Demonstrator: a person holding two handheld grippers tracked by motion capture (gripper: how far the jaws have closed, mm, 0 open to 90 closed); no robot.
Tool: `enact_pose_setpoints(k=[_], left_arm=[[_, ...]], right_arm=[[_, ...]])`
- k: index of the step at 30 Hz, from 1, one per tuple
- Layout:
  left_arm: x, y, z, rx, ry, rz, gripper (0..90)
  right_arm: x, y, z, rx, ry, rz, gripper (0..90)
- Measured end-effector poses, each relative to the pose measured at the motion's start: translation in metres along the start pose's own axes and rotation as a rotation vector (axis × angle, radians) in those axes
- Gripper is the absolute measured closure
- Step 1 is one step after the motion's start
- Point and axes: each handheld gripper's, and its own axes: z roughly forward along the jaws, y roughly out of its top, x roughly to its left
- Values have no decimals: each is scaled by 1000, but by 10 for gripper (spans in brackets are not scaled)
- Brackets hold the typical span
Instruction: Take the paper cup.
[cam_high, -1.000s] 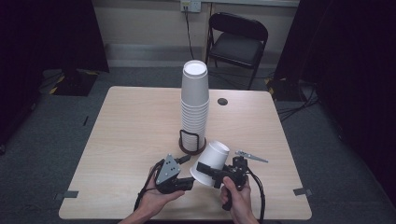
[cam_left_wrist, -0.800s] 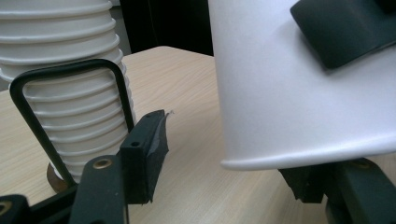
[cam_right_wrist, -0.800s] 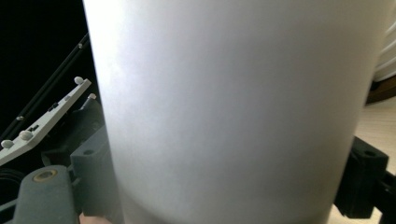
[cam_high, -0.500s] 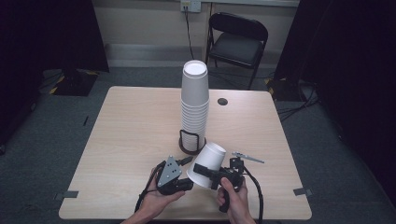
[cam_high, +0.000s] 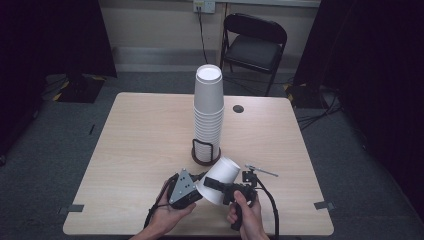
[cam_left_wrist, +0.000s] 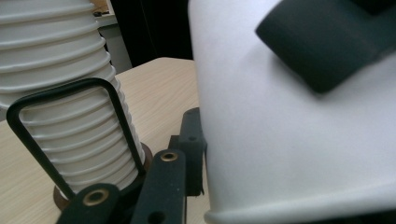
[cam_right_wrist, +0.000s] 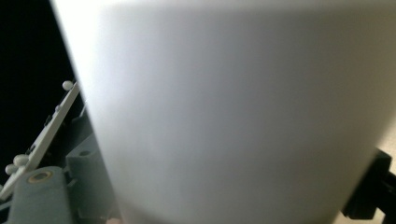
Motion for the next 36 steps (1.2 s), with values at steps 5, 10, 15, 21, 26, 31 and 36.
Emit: enact_pose_setpoints(k=[5,10,15,21,26,31,36], left_arm=[[1,0,-1,0,-4,2,805],[0,-1,0,12,-15,-1,822],[0,0,-1,17,-32,-20,830],[1,0,-2,26,-37,-37,834],[1,-2,-3,45,-65,-68,842],[1,-1,-3,105,-101,-129,852],[0,0,-2,150,-127,-142,858]], right_arm=[[-1,-1,1,5,1,-18,110],[-2,2,-1,-8,-40,-28,107],[-4,6,-6,-37,-49,-44,106],[-4,12,-13,-74,-64,-74,114],[-8,18,-18,-103,-83,-72,133],[-10,25,-29,-145,-112,-120,141],[-10,27,-30,-146,-123,-140,145]])
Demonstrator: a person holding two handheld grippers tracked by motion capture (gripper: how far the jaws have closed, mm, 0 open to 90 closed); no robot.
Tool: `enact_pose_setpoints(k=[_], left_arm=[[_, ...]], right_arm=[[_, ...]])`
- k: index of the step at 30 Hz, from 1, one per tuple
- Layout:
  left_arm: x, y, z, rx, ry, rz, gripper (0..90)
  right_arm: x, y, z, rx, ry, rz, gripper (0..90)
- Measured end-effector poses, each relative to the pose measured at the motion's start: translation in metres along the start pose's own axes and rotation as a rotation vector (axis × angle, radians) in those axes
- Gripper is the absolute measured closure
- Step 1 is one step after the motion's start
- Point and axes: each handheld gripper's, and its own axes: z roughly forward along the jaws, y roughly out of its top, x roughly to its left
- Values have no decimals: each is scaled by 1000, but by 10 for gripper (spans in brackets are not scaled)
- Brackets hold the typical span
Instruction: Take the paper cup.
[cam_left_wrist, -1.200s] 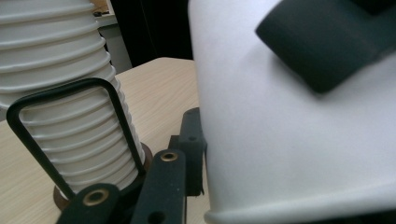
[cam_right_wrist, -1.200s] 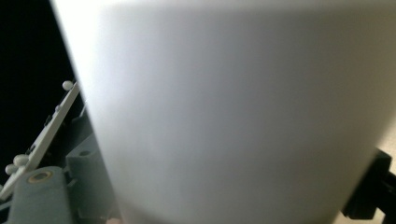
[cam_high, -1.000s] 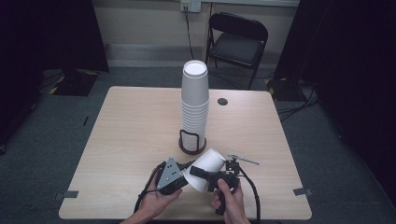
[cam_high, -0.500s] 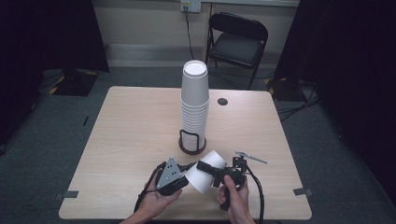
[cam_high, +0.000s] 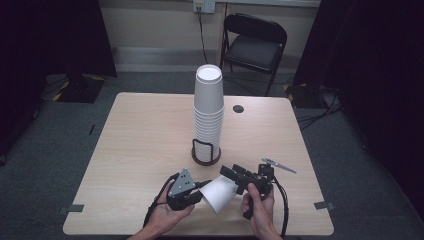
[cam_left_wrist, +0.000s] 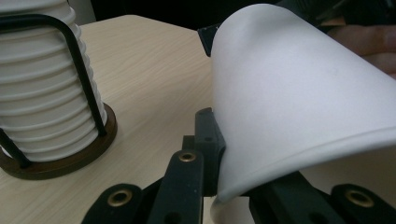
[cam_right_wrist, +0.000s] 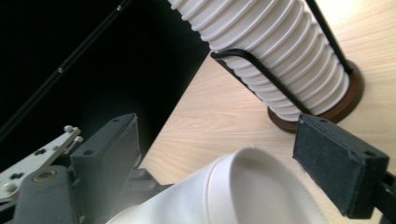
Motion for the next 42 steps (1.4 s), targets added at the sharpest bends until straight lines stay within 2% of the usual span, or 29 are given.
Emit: enact_pose_setpoints(k=[2,6,7,9,14,16,19,20,22,23,27,29,31,35,36,37,39,41,42], left_arm=[[0,1,-1,12,-1,-3,858],[3,1,-3,40,-7,-19,859],[4,2,-4,47,-6,-25,859],[5,2,-5,51,-4,-22,859],[11,4,-10,89,18,-35,862],[12,4,-11,103,25,-38,862],[14,6,-13,127,22,-54,863],[15,7,-14,132,21,-54,863],[15,8,-14,143,22,-53,863],[16,9,-15,148,24,-45,863],[18,10,-16,174,24,-44,863],[19,10,-16,186,24,-44,863],[20,10,-16,194,19,-44,863],[25,12,-15,201,20,-55,863],[27,12,-14,204,18,-53,863],[28,13,-14,212,21,-52,863],[31,14,-13,222,17,-45,863],[31,14,-13,227,25,-43,863],[33,14,-14,240,21,-38,863]], right_arm=[[-1,3,-2,-8,-21,-28,150],[0,5,-5,-12,-25,-45,155],[1,6,-7,-15,-37,-69,155],[2,7,-8,-20,-38,-81,154],[3,10,-14,-30,-55,-152,131],[3,10,-15,-13,-37,-197,131],[4,11,-19,0,-38,-242,130],[3,11,-20,14,-26,-273,130],[3,11,-23,26,24,-297,130],[4,12,-23,36,31,-306,130],[5,12,-24,60,34,-348,162],[5,11,-25,75,46,-401,207],[5,9,-26,74,56,-436,205],[9,4,-27,13,11,-566,146],[10,3,-26,22,10,-591,137],[11,3,-26,23,12,-599,137],[11,1,-25,17,15,-615,198],[14,-2,-24,-2,-50,-668,134],[14,-2,-23,6,-38,-673,155]])
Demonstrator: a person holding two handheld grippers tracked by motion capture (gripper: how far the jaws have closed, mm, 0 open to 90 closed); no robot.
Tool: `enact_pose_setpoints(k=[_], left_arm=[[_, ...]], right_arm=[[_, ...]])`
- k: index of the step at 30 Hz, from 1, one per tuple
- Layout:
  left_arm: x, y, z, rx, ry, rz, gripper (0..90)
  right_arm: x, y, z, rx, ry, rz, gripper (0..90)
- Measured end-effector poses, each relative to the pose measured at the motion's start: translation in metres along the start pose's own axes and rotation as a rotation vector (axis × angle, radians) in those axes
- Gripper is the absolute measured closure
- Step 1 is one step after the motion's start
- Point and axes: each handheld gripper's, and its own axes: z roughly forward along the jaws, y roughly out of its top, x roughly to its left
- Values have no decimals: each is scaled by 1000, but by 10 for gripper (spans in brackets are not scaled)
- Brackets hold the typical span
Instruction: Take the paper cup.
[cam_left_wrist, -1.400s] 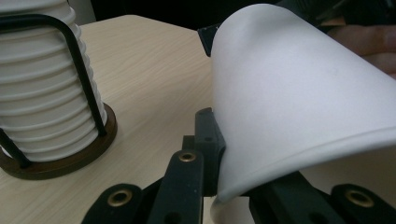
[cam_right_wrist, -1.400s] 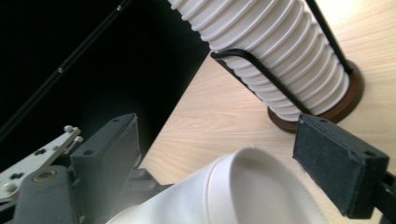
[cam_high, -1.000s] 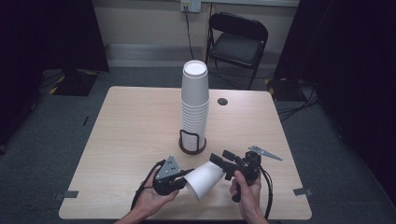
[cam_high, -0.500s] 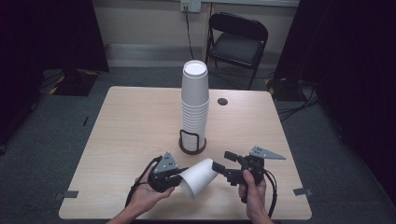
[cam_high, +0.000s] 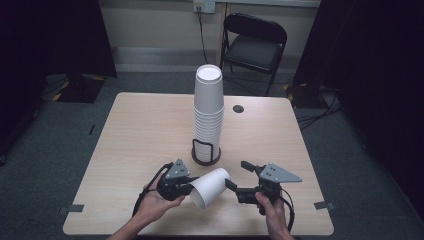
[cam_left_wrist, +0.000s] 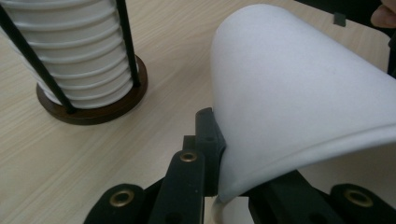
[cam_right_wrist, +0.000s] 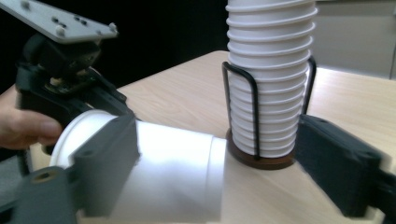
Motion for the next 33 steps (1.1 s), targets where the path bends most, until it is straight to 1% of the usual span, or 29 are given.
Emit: enact_pose_setpoints(k=[1,3,6,7,9,10,11,13,14,16,17,18,20,21,22,23,24,25,26,29,30,31,33], left_arm=[[0,0,0,-3,10,3,862],[3,0,-2,5,18,5,863],[5,0,-3,8,25,-3,863],[6,0,-4,15,27,-2,863],[8,0,-4,19,25,-3,863],[9,1,-5,28,20,-4,863],[8,1,-4,27,17,-4,863],[7,1,-4,36,7,2,863],[7,2,-4,39,8,2,863],[7,2,-4,48,7,10,863],[7,2,-4,52,7,8,862],[7,2,-4,56,1,2,862],[7,2,-3,73,6,5,862],[6,2,-2,81,10,13,863],[5,3,-2,81,16,13,863],[5,4,-3,81,16,12,863],[5,6,-4,80,14,17,863],[5,8,-5,88,13,24,863],[4,10,-5,80,9,20,863],[5,14,-6,102,3,37,863],[5,15,-6,107,-1,35,863],[6,16,-5,114,-10,42,863],[5,17,-3,123,-20,42,863]], right_arm=[[0,0,1,7,29,9,154],[1,1,2,31,16,-33,143],[0,0,4,37,4,-86,148],[0,0,4,44,7,-119,154],[1,0,5,60,-3,-159,156],[1,0,6,69,11,-185,157],[1,-1,6,81,32,-216,158],[1,-2,8,102,41,-240,157],[2,-3,9,118,49,-269,157],[4,-4,9,135,56,-306,155],[6,-4,10,149,65,-332,155],[7,-4,9,154,88,-344,146],[10,-3,9,155,95,-379,130],[11,-2,9,163,107,-393,126],[12,-2,9,169,104,-400,124],[13,-2,9,176,92,-421,128],[13,-2,9,183,95,-438,124],[13,-2,9,193,120,-459,113],[13,-3,9,201,125,-473,110],[17,-5,11,217,101,-515,110],[17,-5,11,223,98,-529,109],[18,-6,12,230,94,-554,110],[20,-8,13,243,84,-617,109]])
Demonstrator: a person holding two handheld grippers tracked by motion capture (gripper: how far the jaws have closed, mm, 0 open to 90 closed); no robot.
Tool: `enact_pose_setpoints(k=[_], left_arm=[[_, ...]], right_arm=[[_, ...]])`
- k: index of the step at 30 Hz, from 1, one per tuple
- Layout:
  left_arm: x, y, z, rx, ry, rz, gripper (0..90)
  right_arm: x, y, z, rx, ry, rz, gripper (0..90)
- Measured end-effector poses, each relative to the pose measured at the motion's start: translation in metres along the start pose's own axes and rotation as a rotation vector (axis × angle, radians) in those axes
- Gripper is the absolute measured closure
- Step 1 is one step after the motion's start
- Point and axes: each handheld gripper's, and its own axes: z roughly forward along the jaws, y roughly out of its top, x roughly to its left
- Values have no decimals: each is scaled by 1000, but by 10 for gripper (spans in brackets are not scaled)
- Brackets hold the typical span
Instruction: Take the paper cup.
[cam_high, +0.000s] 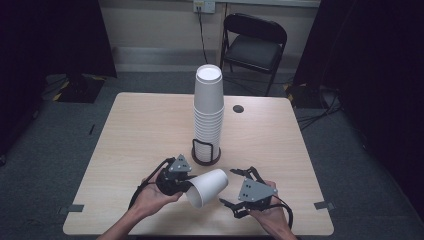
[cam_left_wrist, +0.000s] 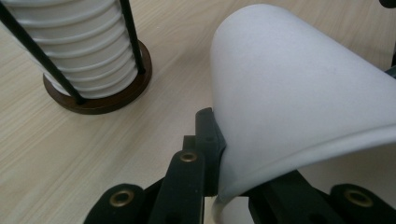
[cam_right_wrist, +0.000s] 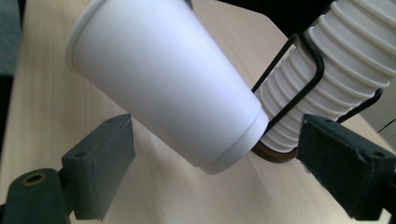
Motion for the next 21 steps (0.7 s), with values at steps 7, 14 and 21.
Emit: enact_pose_setpoints(k=[7,14,21], left_arm=[[-2,5,6,41,-27,5,861],[-2,11,7,74,-27,29,862],[-8,13,12,91,-34,41,863]], right_arm=[[9,3,6,57,6,-95,109],[18,8,13,105,25,-162,116],[30,11,21,130,-6,-236,130]])
